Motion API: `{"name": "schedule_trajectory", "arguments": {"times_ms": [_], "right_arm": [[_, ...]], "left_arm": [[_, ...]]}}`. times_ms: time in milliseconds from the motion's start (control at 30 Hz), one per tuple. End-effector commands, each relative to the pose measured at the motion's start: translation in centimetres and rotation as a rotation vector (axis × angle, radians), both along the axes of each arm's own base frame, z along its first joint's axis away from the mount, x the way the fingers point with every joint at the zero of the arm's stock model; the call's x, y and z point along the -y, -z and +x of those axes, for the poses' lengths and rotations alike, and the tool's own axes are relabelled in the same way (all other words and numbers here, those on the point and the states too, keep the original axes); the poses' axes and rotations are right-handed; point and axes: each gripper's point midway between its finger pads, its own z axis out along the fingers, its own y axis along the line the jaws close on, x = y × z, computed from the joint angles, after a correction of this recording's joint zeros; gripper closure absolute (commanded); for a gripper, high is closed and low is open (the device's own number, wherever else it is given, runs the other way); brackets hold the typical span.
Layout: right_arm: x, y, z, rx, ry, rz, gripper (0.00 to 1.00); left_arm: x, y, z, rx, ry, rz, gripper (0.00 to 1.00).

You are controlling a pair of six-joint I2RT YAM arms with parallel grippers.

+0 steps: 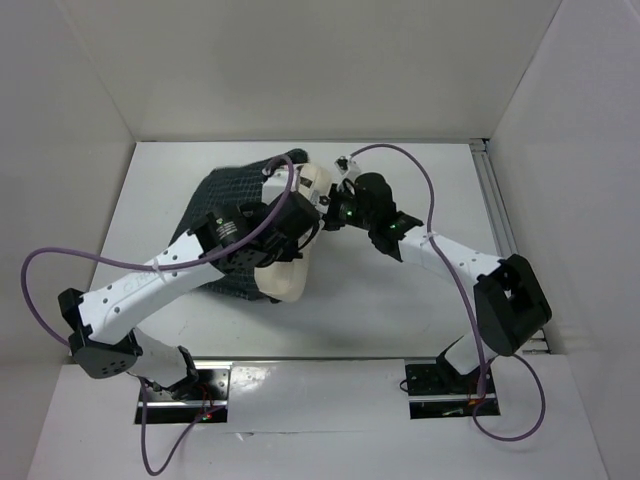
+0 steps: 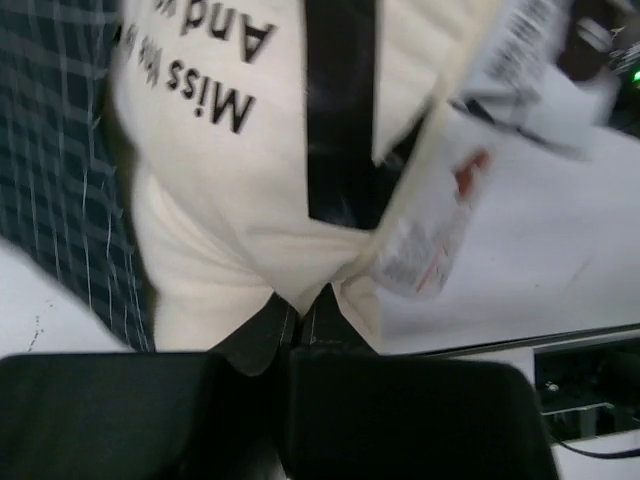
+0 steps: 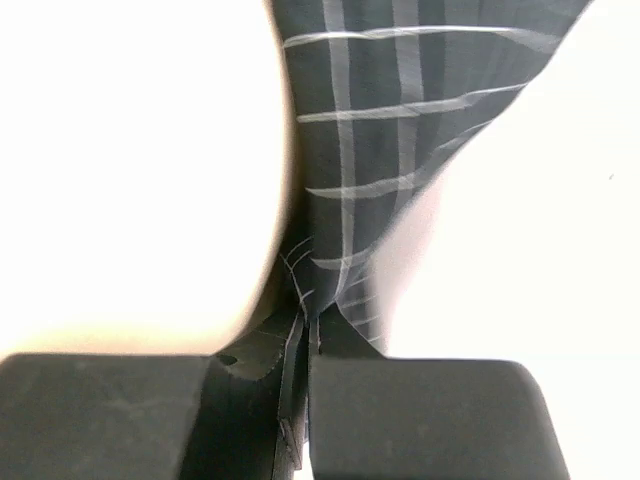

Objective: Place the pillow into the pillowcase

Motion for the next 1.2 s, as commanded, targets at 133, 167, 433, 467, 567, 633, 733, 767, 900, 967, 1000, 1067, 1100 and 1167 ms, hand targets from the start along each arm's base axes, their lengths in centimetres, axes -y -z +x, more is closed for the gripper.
{"name": "schedule_trajectory", "arguments": {"times_ms": [133,167,433,467,567,633,733,767,900,967,1000,1067,1100,1167], "right_arm": [[2.1,4.1,-1.2,-0.076,0.051,-0.040,1.00],[2.6,5.4,-1.5,-0.107,0.067,-0.068,1.00],[9.7,12.6,-1.4,-0.230,0.193,-0.215,1.00],[10.2,13.2,-1.7,-0.253,0.198,-0.222,1.00],[10.9,13.1,-1.6,-0.256,0.197,-0.212,1.00],[10.9,13.1,-1.6,-0.256,0.197,-0.212,1.00],[11.1,12.7,-1.6,-0.247,0.205,-0.212,0.88],[11.4,12.7,-1.6,-0.249,0.228,-0.211,0.88],[12.0,12.6,-1.3,-0.267,0.304,-0.184,0.99],[12.0,12.6,-1.2,-0.275,0.312,-0.178,0.99],[11.8,12.1,-0.9,-0.254,0.312,-0.165,1.00],[11.7,11.9,-0.7,-0.252,0.318,-0.151,1.00],[11.5,11.9,-0.8,-0.258,0.322,-0.147,1.00],[11.9,11.5,-0.4,-0.245,0.359,-0.147,1.00]], "left_arm": [[0.4,0.2,3.9,0.050,-0.065,0.001,1.00],[0.1,0.7,4.3,0.050,-0.071,0.010,1.00],[-5.2,9.8,5.7,-0.113,-0.162,0.040,1.00],[-5.5,10.4,5.5,-0.131,-0.164,0.042,1.00],[-5.0,12.0,6.0,-0.157,-0.163,0.044,1.00],[-5.0,12.6,6.1,-0.171,-0.164,0.058,1.00],[-5.2,12.9,6.3,-0.168,-0.175,0.079,1.00],[-5.2,12.9,6.3,-0.168,-0.175,0.079,1.00],[-4.7,12.6,6.7,-0.160,-0.170,0.060,1.00],[-4.7,12.6,6.7,-0.160,-0.163,0.066,1.00],[-4.6,12.2,6.9,-0.153,-0.162,0.060,1.00],[-4.6,12.2,6.9,-0.153,-0.162,0.060,1.00],[-4.5,11.9,7.0,-0.146,-0.154,0.061,1.00],[-4.5,11.5,7.2,-0.123,-0.150,0.078,1.00]]}}
